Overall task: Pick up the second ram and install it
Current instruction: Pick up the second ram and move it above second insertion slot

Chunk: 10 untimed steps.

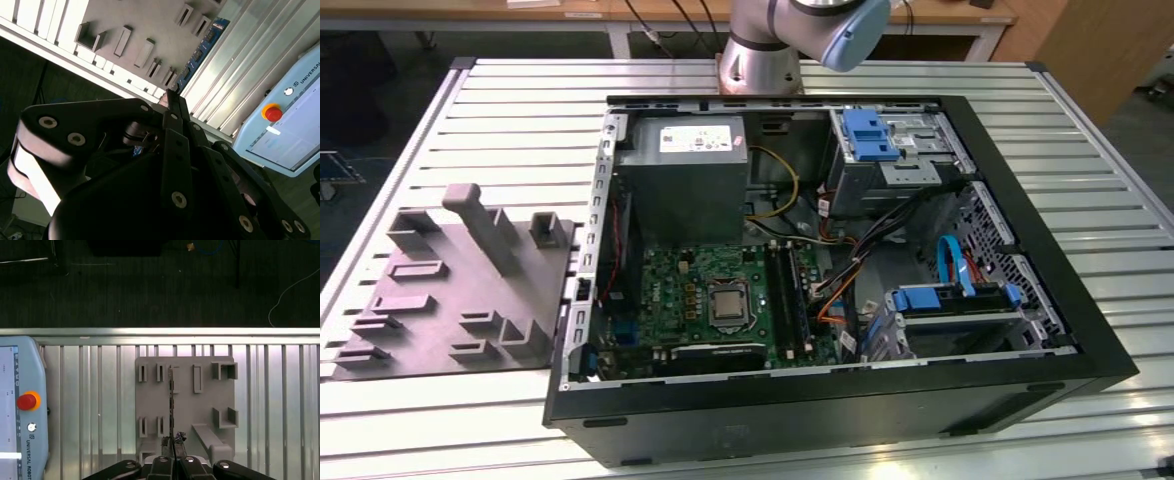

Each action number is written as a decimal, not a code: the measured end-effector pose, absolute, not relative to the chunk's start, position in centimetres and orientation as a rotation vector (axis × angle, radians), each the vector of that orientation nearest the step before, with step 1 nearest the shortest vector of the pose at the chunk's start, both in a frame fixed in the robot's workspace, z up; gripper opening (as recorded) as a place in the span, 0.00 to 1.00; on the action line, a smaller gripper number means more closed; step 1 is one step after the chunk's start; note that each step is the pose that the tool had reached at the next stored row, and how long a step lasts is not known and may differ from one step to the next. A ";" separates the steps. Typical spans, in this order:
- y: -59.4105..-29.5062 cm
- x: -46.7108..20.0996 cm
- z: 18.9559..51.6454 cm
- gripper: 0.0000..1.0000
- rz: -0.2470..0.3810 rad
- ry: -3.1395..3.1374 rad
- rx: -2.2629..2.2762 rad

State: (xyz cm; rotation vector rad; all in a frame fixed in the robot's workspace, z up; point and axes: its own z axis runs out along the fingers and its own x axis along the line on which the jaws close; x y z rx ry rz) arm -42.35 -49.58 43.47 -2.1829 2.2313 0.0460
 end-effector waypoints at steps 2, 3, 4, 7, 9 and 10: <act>-49.6 -42.2 43.5 0.11 0.046 2.231 -2.183; -49.6 -42.1 43.5 0.11 0.046 2.231 -2.183; -49.6 -41.9 43.5 0.11 0.046 2.231 -2.183; -49.6 -41.3 43.5 0.11 0.046 2.231 -2.183; -49.6 -40.8 43.5 0.11 0.046 2.231 -2.183; -49.6 -40.5 43.5 0.11 0.047 2.232 -2.183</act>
